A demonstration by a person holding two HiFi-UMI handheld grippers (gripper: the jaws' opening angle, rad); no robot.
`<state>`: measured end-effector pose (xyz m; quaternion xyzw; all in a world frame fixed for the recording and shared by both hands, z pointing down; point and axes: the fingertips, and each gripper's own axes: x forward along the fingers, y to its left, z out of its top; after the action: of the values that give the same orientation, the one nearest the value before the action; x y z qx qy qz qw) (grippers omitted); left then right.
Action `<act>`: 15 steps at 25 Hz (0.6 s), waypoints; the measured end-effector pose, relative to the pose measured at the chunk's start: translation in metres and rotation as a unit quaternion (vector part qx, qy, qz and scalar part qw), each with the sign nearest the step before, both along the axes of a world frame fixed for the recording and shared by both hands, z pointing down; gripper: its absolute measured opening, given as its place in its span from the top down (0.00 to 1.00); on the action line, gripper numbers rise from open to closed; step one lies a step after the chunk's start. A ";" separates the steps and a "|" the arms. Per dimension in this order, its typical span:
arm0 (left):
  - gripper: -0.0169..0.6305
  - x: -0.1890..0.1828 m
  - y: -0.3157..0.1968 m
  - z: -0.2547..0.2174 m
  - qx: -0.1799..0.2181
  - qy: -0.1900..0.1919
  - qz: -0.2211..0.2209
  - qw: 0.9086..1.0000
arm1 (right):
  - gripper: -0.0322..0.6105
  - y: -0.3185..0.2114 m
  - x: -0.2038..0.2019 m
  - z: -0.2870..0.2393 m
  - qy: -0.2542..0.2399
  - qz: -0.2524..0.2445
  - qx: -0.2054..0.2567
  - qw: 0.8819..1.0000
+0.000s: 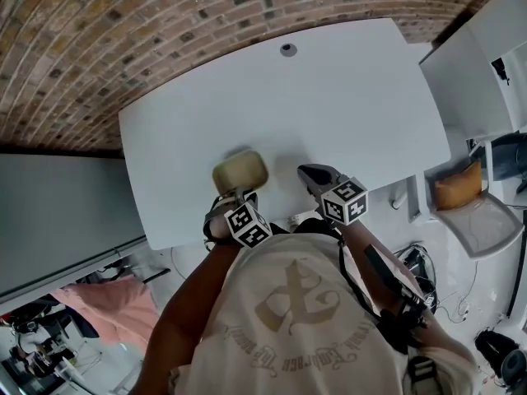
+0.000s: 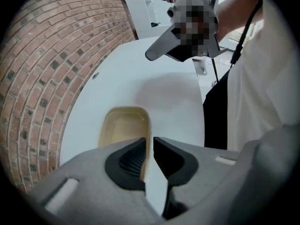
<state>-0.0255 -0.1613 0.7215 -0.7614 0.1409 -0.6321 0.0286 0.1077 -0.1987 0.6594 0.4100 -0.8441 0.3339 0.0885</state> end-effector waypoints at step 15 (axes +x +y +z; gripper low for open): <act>0.91 -0.009 -0.003 0.007 0.007 -0.008 0.007 1.000 | 0.94 -0.006 -0.001 0.002 0.005 -0.003 -0.004 1.000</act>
<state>-0.0342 -0.1643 0.7289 -0.7571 0.1393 -0.6370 0.0396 0.1064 -0.2049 0.6611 0.4088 -0.8437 0.3346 0.0956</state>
